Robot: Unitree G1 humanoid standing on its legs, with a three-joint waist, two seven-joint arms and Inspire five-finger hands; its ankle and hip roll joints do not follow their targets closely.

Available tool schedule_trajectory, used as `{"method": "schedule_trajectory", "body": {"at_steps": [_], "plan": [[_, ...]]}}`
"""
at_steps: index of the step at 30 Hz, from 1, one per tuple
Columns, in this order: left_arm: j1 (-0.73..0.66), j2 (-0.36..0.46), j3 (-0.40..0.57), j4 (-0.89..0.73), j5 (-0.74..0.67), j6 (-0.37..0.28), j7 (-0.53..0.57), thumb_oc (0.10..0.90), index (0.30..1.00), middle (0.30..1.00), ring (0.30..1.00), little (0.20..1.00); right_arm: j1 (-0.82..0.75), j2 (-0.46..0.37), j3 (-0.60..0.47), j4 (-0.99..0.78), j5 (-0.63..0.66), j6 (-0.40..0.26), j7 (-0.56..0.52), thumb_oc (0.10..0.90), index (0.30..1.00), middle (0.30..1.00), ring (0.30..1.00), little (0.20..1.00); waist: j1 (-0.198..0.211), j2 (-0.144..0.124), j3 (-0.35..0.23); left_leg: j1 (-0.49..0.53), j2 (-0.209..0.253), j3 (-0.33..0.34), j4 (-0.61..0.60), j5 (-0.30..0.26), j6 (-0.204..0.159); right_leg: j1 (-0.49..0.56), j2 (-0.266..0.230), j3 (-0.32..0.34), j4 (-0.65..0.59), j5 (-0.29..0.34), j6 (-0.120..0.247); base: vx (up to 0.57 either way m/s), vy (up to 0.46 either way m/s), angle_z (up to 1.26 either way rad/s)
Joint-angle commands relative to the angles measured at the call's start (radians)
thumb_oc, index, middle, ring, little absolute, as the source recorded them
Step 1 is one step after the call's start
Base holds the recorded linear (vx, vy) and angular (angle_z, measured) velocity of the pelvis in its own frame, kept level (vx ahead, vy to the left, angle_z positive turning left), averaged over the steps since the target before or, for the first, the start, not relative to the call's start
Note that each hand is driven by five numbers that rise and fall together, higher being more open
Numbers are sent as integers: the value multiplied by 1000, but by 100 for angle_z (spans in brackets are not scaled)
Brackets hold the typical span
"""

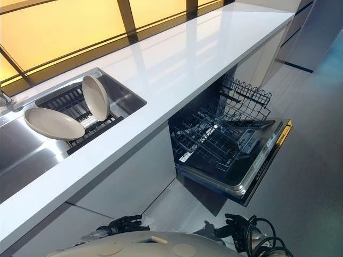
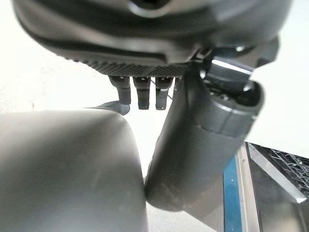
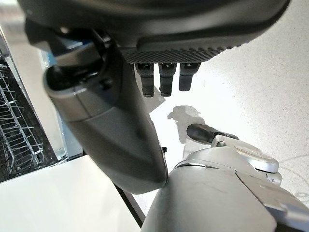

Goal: Pick up plates and place into dishwasher.

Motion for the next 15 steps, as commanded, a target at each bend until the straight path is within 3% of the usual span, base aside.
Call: {"method": "schedule_trajectory", "body": {"at_steps": [1,15], "plan": [[-27,9,21,40,1,-7,6,800,900,900,900,900,-53,27,20,23,-21,-21,12,800,900,900,900,900,11,-11,-4,-10,-68,-3,29,-93,52,-66,7,-9,20,38,37,0,0,0],[-26,7,20,39,-1,-1,4,800,900,900,900,900,-59,32,34,16,-31,-21,26,800,900,900,900,900,23,-11,-2,-7,-74,-6,26,-91,56,-60,0,-23,23,37,39,0,4,4]]}}
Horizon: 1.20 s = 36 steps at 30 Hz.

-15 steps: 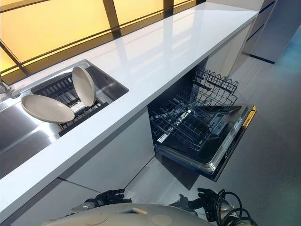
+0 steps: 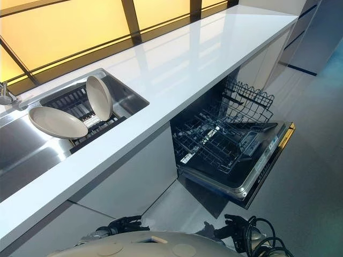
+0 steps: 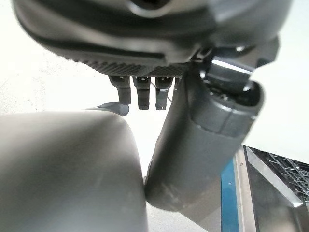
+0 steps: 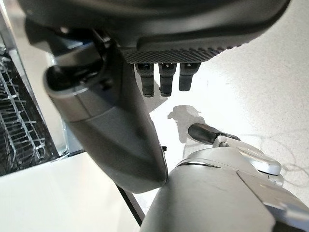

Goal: Pick up plates and place into dishwasher.

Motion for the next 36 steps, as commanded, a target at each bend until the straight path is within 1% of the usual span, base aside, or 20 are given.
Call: {"method": "schedule_trajectory", "body": {"at_steps": [1,10,12,13,16,17,18,20,22,23,26,29,30,32,33,34,35,36], "plan": [[-31,7,11,39,-2,-1,4,800,900,900,900,900,-60,31,34,17,-6,-22,19,800,900,900,900,900,21,-11,2,-10,-73,9,26,-92,58,-80,1,-3,37,36,40,0,0,0],[-32,10,6,38,6,3,6,800,900,900,900,900,-66,30,46,13,-14,-23,24,800,900,900,900,900,24,-7,5,-8,-78,3,23,-92,61,-80,-2,-8,44,32,40,0,0,0],[-32,11,2,37,9,-6,5,800,900,900,900,900,-67,29,50,13,-18,-24,26,800,900,900,900,900,25,-7,5,-7,-78,2,22,-91,62,-79,-2,-9,45,32,40,1,6,2],[-30,12,1,35,12,-21,5,800,900,900,900,900,-68,28,52,11,-18,-22,27,800,900,900,900,900,25,-7,5,-7,-78,2,22,-91,61,-79,-2,-9,46,31,40,5,10,4],[-34,15,-5,19,25,-106,13,800,900,900,900,900,-71,27,58,6,-24,-16,31,800,900,900,900,900,24,-6,7,-5,-78,1,21,-91,60,-80,-1,-8,47,31,41,7,9,5],[-42,22,-17,-6,24,-144,15,800,900,900,900,900,-70,23,64,-2,-27,-11,34,800,900,900,900,900,23,-5,8,-5,-77,2,20,-89,59,-80,0,-6,47,32,41,0,0,0],[-53,27,-34,-36,17,-159,25,800,900,900,900,900,-71,18,71,-13,-31,-4,37,800,900,900,900,900,22,-3,10,-7,-77,3,19,-88,58,-82,1,-5,48,32,43,0,0,0],[-72,36,-53,-95,-12,-145,2,800,900,900,900,900,-76,10,78,-23,-33,6,41,800,900,900,900,900,23,-1,14,-11,-76,1,18,-86,58,-87,2,-4,49,33,44,-14,3,2],[-94,44,-84,-176,-5,-111,-66,800,900,900,900,900,-84,2,80,-34,-28,17,43,800,900,900,900,900,26,3,18,-15,-75,0,17,-82,57,-91,2,-7,50,35,45,-33,-3,6],[-102,49,-103,-207,4,-111,-101,800,900,900,900,900,-87,0,79,-38,-31,20,45,800,900,900,900,900,26,5,19,-18,-75,0,17,-81,57,-94,2,-7,51,36,45,-33,-6,3],[-133,66,-187,-358,18,-84,-227,800,900,900,900,900,-99,-10,89,-54,-26,32,44,800,900,900,900,900,23,14,25,-23,-72,1,13,-76,56,-102,4,-7,56,37,47,-10,-1,1],[-157,89,-248,-491,1,-56,-299,800,900,900,900,900,-102,-14,97,-64,-30,30,42,800,900,900,900,900,17,22,31,-22,-70,2,9,-75,57,-109,5,-5,64,36,48,0,0,0],[-168,105,-274,-574,-18,-25,-321,800,900,900,900,900,-103,-16,101,-70,-31,29,42,800,900,900,900,900,13,25,33,-23,-70,3,8,-75,58,-112,6,-2,66,35,49,0,0,0],[-189,119,-291,-664,-66,-9,-357,800,900,900,900,900,-103,-15,111,-78,-29,25,37,800,900,900,900,900,8,27,37,-24,-69,5,7,-75,60,-117,7,4,69,35,50,0,0,0],[-206,124,-297,-748,-113,30,-371,800,900,900,900,900,-101,-13,117,-82,-27,24,33,800,900,900,900,900,6,28,38,-23,-70,5,6,-76,62,-118,8,9,69,35,51,0,0,0],[-217,126,-298,-805,-164,51,-393,800,900,900,900,900,-100,-10,120,-84,-28,23,30,800,900,900,900,900,5,28,40,-23,-70,5,5,-77,64,-117,9,12,68,35,51,0,0,0],[-222,125,-295,-837,-178,77,-394,800,900,900,900,900,-99,-9,120,-84,-28,22,29,800,900,900,900,900,5,28,40,-22,-70,5,4,-78,65,-117,9,13,67,36,52,-5,-36,-1],[-246,128,-296,-953,-252,116,-428,800,900,900,900,900,-94,-4,122,-82,-27,18,23,800,900,900,900,900,6,25,41,-19,-72,2,2,-81,69,-112,10,18,61,39,53,14,-57,0]]}}
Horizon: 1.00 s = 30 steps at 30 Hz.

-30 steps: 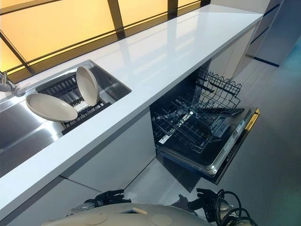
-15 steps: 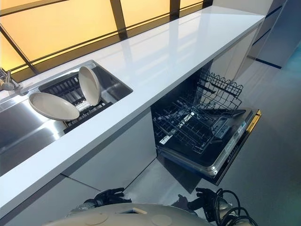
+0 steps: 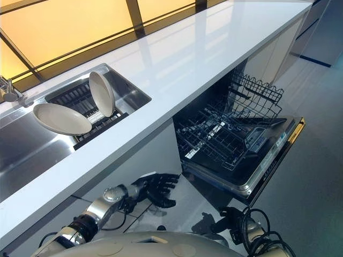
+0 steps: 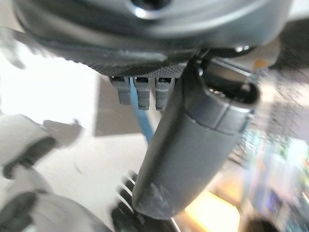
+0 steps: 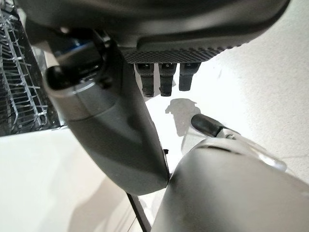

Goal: Pick up plates and place into dishwasher.

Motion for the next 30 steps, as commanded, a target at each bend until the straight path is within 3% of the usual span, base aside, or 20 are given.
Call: {"method": "schedule_trajectory", "body": {"at_steps": [1,4,8,11,12,13,18,24,30], "plan": [[-171,-2,-14,-226,-239,54,-96,800,900,900,900,900,-55,10,20,6,-3,-26,-9,800,900,900,900,900,14,-13,4,4,-74,30,3,-95,74,-100,10,43,57,38,56,26,-78,2],[-219,-10,-5,-458,-420,97,-99,800,900,900,900,900,-51,20,25,17,7,-20,-13,800,900,900,900,900,18,-23,0,10,-72,26,3,-104,76,-85,13,46,41,44,57,35,-89,2],[-265,-31,29,-638,-634,25,-40,800,900,900,900,900,-32,33,37,23,21,-23,-25,800,900,900,900,900,19,-35,-5,11,-69,19,3,-108,74,-77,18,52,30,49,54,24,-89,1],[-277,-49,78,-726,-709,-27,13,800,900,900,900,900,-13,51,48,22,30,-27,-45,800,900,900,900,900,20,-43,-3,9,-66,11,3,-106,73,-74,23,59,27,49,47,9,-96,1],[-278,-47,94,-751,-720,-96,58,800,900,900,900,900,-3,57,54,26,29,-33,-54,800,900,900,900,900,20,-45,-1,8,-65,5,3,-103,73,-73,27,62,27,47,43,0,-67,5],[-280,-45,113,-766,-730,-106,74,800,900,900,900,900,3,60,56,29,30,-37,-57,800,900,900,900,900,22,-47,0,7,-64,2,3,-102,72,-72,28,62,25,46,42,0,-82,8],[-256,-5,239,-813,-594,-274,197,800,900,900,900,900,29,68,56,40,43,-61,-79,800,900,900,900,900,46,-54,6,4,-58,-30,5,-88,63,-63,35,49,38,27,30,0,-74,13],[-227,60,353,-813,-417,-314,297,800,900,900,900,900,43,65,45,42,47,-74,-82,800,900,900,900,900,69,-57,11,-5,-57,-69,43,-87,53,-57,38,35,68,0,14,11,-48,23],[-213,211,481,-769,-42,-374,468,800,900,900,900,900,45,30,31,50,20,-68,-64,800,900,900,900,900,102,-74,29,-105,-87,-126,262,-135,38,-64,16,34,100,-7,-4,18,-12,26]]}}
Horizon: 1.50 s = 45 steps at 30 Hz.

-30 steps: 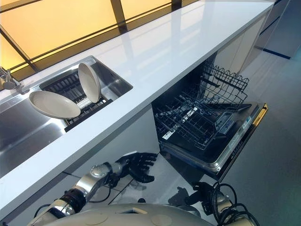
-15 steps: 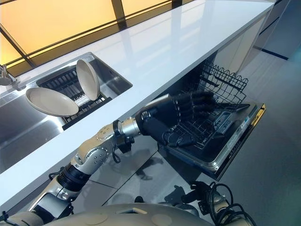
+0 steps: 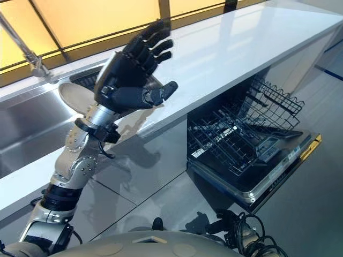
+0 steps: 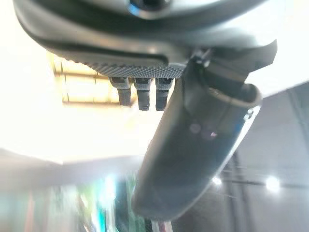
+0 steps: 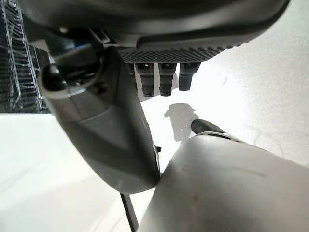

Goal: Pick up plates and place into dishwasher.

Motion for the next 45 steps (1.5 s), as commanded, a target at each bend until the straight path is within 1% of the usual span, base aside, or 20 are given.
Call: {"method": "schedule_trajectory", "body": {"at_steps": [1,2,3,5,6,8,10,12,13,15,17,20,25,27,32,35,39,45], "plan": [[-46,105,134,-21,231,-145,119,800,900,900,900,900,5,-22,16,13,-29,-10,15,800,900,900,900,900,29,-37,-5,-91,-82,-14,253,-174,47,-104,-8,42,105,7,-2,29,54,35],[-45,131,148,-9,256,-147,134,800,900,900,900,900,1,-29,15,19,-31,-11,18,800,900,900,900,900,33,-34,-3,-101,-80,-21,251,-168,46,-105,-7,46,108,5,-2,49,84,28],[-42,173,166,9,321,-150,163,800,900,900,900,900,-5,-36,10,29,-36,-13,23,800,900,900,900,900,38,-27,-2,-105,-74,-26,226,-155,43,-105,-4,52,110,2,-2,62,124,12],[-39,257,194,42,393,-144,199,800,900,900,900,900,-17,-48,6,43,-41,-22,31,800,900,900,900,900,43,-10,-3,-101,-63,-24,167,-124,35,-102,0,61,110,-8,0,76,190,-15],[-42,314,208,71,468,-141,233,800,900,900,900,900,-22,-55,5,44,-35,-22,33,800,900,900,900,900,43,2,-5,-102,-57,-14,138,-104,28,-100,-1,61,110,-15,2,69,214,-23],[-40,390,227,129,508,-159,266,800,900,900,900,900,-25,-66,-3,36,-31,-13,31,800,900,900,900,900,37,13,-13,-93,-51,-3,119,-100,24,-105,-13,52,113,-20,7,61,220,-15],[-28,451,248,175,587,-164,304,800,900,900,900,900,-22,-74,-15,24,-30,1,31,800,900,900,900,900,29,24,-19,-71,-52,0,104,-108,25,-113,-30,46,117,-18,18,63,218,-12],[-16,511,253,219,660,-163,333,800,900,900,900,900,-12,-79,-25,21,-39,-4,39,800,900,900,900,900,16,36,-27,-46,-56,16,86,-116,29,-115,-47,40,117,-13,31,95,229,-4],[-14,537,253,244,671,-168,339,800,900,900,900,900,-9,-79,-29,20,-43,-8,42,800,900,900,900,900,11,39,-31,-35,-59,23,80,-122,33,-113,-54,39,116,-12,36,110,204,-3],[-8,565,252,281,695,-180,347,800,900,900,900,900,-4,-78,-32,15,-38,-13,49,800,900,900,900,900,4,44,-37,-20,-62,36,69,-131,42,-114,-64,39,119,-11,44,93,146,-10],[-13,596,242,328,684,-196,347,800,900,900,900,900,-4,-74,-29,4,-38,-14,55,800,900,900,900,900,-6,48,-41,-5,-65,54,57,-140,55,-120,-74,44,129,-8,56,102,147,-4],[-27,626,216,386,727,-195,355,800,900,900,900,900,-6,-68,-25,-5,-46,-20,64,800,900,900,900,900,-17,53,-42,8,-72,76,52,-152,73,-132,-87,56,144,-2,72,98,123,-5],[-59,675,175,475,796,-196,330,800,900,900,900,900,-15,-69,-13,-26,-55,-7,72,800,900,900,900,900,-23,54,-41,8,-81,100,58,-167,94,-149,-104,71,152,12,92,66,80,-13],[-81,707,147,505,816,-183,293,800,900,900,900,900,-21,-72,-11,-35,-50,4,73,800,900,900,900,900,-22,54,-41,5,-84,106,60,-171,102,-158,-109,77,158,16,100,54,58,-19],[-109,781,96,577,873,-183,199,800,900,900,900,900,-24,-81,-26,-45,-53,26,81,800,900,900,900,900,-25,59,-35,0,-91,116,63,-177,118,-186,-118,86,188,24,116,43,42,-8],[-104,809,96,602,895,-179,171,800,900,900,900,900,-27,-85,-31,-34,-53,32,84,800,900,900,900,900,-21,59,-33,-6,-94,118,71,-182,124,-195,-123,87,198,32,123,40,14,-6],[-83,846,121,641,909,-191,157,800,900,900,900,900,-29,-88,-36,-31,-42,34,89,800,900,900,900,900,-10,57,-29,-14,-99,115,85,-191,131,-201,-127,86,203,38,128,36,-12,-6],[-26,856,183,639,912,-196,116,800,900,900,900,900,-27,-86,-38,-27,-42,29,90,800,900,900,900,900,3,55,-26,-21,-103,107,97,-198,138,-206,-130,80,207,38,129,5,-3,0]]}}
